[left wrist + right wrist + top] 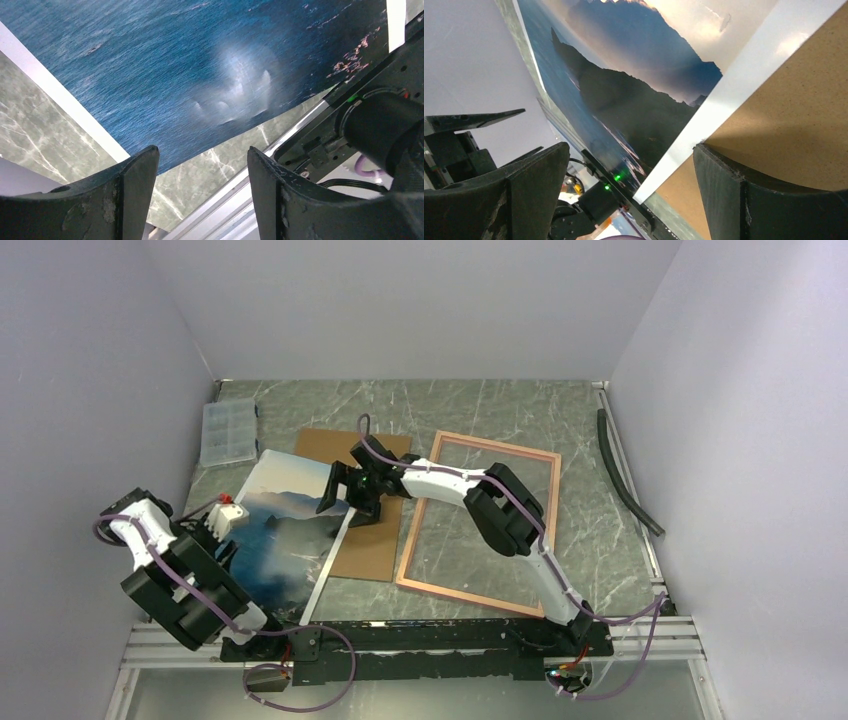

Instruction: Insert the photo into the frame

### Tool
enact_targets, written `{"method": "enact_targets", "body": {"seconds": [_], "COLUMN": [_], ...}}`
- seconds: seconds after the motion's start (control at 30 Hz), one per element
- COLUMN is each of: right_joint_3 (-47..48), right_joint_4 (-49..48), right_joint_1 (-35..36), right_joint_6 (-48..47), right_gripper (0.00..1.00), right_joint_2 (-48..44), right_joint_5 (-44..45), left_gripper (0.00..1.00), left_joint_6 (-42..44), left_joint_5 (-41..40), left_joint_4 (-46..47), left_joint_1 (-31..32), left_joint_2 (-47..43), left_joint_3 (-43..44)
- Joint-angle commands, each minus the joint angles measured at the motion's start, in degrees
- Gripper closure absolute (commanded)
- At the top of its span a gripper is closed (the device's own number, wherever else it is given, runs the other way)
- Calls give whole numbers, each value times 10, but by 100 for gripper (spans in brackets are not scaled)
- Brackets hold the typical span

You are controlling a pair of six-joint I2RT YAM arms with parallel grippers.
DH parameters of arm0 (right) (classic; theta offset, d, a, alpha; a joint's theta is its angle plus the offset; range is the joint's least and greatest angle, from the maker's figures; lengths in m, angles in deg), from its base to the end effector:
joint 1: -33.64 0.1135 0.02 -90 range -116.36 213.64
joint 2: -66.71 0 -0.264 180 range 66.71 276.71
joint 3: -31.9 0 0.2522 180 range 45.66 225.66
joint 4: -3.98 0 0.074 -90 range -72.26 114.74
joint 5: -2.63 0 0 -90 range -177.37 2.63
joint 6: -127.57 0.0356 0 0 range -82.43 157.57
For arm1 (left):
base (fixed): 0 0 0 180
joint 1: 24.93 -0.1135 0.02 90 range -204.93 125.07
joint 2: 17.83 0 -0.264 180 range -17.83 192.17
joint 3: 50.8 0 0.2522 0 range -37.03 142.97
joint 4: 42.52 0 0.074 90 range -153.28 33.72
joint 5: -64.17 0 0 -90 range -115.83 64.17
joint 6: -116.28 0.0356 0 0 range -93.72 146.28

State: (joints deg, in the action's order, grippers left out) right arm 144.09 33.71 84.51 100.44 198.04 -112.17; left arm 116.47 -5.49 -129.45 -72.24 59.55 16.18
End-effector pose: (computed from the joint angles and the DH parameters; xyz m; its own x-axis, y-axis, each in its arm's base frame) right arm 0.3056 0.3992 0.1490 -0.9984 0.0529 -0.0188 0.0225 0.6836 0.7295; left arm 0.1424 0.1362 0.2191 -0.7170 0.6056 -0.3452 0.6749 0.7270 -0.1264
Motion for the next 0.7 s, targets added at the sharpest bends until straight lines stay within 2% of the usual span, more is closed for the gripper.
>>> {"method": "enact_targets", "body": {"seconds": [0.0, 0.17, 0.43, 0.67], "right_joint_3": [2, 27, 70, 99], "right_joint_4": [-11, -24, -29, -39], "right_joint_1": [10, 10, 7, 4], "right_joint_6": [32, 54, 72, 85], "right_gripper": [1, 1, 1, 0], "right_joint_2": [47, 78, 108, 124], "right_joint_5": [19, 3, 7, 3], "left_gripper": [29, 19, 20, 20], "left_joint_6": [123, 261, 388, 481], "left_joint_5": [35, 72, 90, 122], "left_joint_4": [-24, -45, 55, 102], "left_joint_1": [-27, -83, -111, -142], "left_joint_2": [-10, -25, -112, -123], "left_joint_3": [3, -8, -99, -111]}}
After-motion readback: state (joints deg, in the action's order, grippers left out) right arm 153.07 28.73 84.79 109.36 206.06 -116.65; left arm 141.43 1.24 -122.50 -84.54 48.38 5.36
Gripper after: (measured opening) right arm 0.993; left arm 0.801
